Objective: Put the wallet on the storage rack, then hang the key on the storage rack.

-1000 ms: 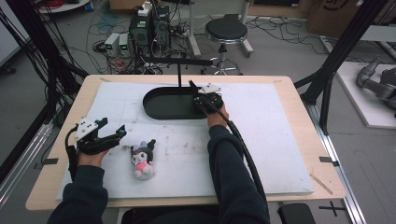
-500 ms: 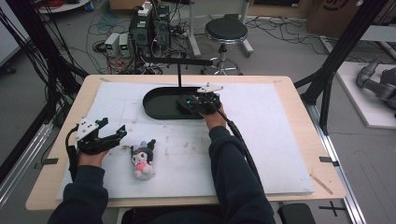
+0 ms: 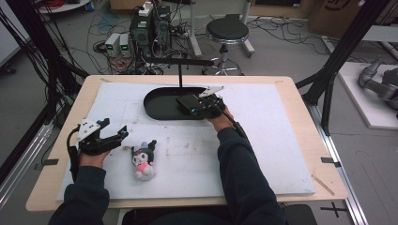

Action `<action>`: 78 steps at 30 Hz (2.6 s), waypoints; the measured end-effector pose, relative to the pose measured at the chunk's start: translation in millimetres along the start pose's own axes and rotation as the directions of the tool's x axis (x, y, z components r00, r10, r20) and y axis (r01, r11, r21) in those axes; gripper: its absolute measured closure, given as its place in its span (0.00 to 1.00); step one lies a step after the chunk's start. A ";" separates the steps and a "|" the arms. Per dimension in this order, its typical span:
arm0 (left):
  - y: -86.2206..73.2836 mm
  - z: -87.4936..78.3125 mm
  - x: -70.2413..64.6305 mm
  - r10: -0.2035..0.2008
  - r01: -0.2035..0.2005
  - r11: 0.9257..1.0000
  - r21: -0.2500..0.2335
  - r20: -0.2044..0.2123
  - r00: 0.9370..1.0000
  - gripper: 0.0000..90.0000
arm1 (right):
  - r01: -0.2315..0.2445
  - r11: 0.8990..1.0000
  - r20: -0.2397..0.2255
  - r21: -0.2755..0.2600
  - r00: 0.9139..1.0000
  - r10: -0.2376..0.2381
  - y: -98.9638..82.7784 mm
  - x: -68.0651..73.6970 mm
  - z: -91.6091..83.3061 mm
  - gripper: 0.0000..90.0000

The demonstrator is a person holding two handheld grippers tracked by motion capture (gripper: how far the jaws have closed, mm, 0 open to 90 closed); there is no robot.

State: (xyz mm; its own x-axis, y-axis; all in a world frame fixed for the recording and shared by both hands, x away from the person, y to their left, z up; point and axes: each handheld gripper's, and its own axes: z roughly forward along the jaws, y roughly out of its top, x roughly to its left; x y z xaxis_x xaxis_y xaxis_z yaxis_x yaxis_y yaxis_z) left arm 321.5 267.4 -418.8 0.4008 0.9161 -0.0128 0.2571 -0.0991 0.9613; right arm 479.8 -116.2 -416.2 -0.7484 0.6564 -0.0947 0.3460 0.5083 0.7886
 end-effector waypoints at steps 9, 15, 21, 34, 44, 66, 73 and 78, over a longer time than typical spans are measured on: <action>-0.2 -0.7 1.2 0.000 0.000 1.000 0.002 -0.002 1.000 0.26 | -0.047 0.999 0.069 -0.005 0.997 0.047 -3.7 0.7 13.5 0.55; -0.9 0.0 2.4 -0.003 0.003 1.000 0.003 0.000 1.000 0.26 | -0.102 0.994 0.015 -0.037 0.995 0.103 -0.9 -11.7 -11.5 0.45; 0.8 -0.5 2.5 -0.050 0.050 0.999 0.021 -0.011 0.999 0.25 | -0.102 0.993 -0.038 -0.053 0.994 0.100 -17.0 -20.2 -66.6 0.34; 6.7 -4.9 -4.7 -0.091 0.093 0.995 -0.043 0.042 0.995 0.22 | -0.112 0.988 0.108 -0.106 0.986 0.123 -117.9 -34.2 -176.6 0.25; 10.0 -6.9 -8.4 -0.084 0.085 0.995 -0.045 0.034 0.996 0.23 | -0.126 0.988 0.199 -0.087 0.970 0.141 -131.5 -43.1 -186.5 0.24; 21.1 -14.0 -47.3 -0.095 0.086 0.989 0.123 0.071 0.993 0.24 | -0.154 0.980 0.186 -0.129 0.967 0.176 -135.7 -42.4 -198.2 0.24; 5.6 -19.9 -72.6 -0.127 0.105 0.959 0.262 0.071 0.989 0.24 | -0.134 0.983 0.175 -0.122 0.972 0.154 -134.2 -38.1 -197.3 0.25; -3.7 -11.4 -84.0 -0.158 0.116 0.928 0.355 0.094 0.983 0.24 | -0.117 0.987 0.168 -0.109 0.977 0.134 -133.4 -36.9 -193.1 0.25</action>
State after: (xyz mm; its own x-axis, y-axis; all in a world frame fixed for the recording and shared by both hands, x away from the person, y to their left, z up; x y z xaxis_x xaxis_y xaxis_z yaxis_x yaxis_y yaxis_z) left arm 276.8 195.3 -418.1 0.4357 0.8797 -0.1905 0.5968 -0.1238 0.7928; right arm 352.0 -315.8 -400.5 -0.5894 0.8029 -0.0889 0.3670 0.3643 0.8559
